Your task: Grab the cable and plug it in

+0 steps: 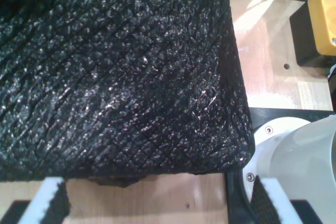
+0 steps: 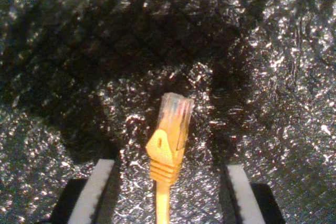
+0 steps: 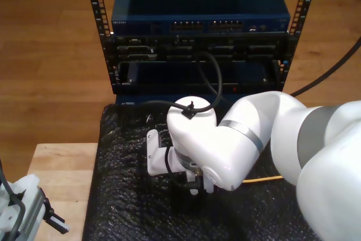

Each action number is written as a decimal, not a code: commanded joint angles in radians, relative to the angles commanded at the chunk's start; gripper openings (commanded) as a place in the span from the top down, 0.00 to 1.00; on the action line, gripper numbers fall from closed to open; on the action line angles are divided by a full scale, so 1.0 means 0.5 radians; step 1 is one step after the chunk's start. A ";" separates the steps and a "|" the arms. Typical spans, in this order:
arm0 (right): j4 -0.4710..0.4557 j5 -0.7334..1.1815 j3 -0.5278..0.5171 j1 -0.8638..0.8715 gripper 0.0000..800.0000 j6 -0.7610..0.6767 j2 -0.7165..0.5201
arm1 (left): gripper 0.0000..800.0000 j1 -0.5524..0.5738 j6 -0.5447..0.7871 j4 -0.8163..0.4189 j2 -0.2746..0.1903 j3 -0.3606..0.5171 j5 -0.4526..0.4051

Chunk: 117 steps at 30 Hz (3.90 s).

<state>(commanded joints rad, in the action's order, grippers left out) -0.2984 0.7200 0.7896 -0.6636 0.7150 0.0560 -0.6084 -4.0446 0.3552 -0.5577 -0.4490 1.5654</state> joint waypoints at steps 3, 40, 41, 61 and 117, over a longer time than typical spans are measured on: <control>0.000 0.000 0.000 0.000 0.45 -0.003 0.000 | 0.00 0.000 0.000 0.000 0.000 0.000 0.000; -0.135 0.003 -0.009 -0.003 0.62 -0.144 -0.012 | 0.00 0.000 0.000 0.000 0.000 -0.003 0.000; -0.135 0.003 -0.006 -0.003 0.62 -0.144 -0.015 | 0.00 0.000 0.000 0.000 0.000 -0.003 0.000; -0.135 0.003 0.003 -0.012 0.64 -0.141 -0.006 | 0.00 0.000 0.000 0.000 0.000 0.000 0.000; -0.123 0.003 0.012 -0.046 0.73 -0.138 0.000 | 0.00 0.000 0.003 0.000 0.000 -0.006 0.000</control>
<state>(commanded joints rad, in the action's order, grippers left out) -0.3598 0.7215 0.7958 -0.6866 0.6460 0.0560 -0.6084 -4.0430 0.3552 -0.5577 -0.4521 1.5654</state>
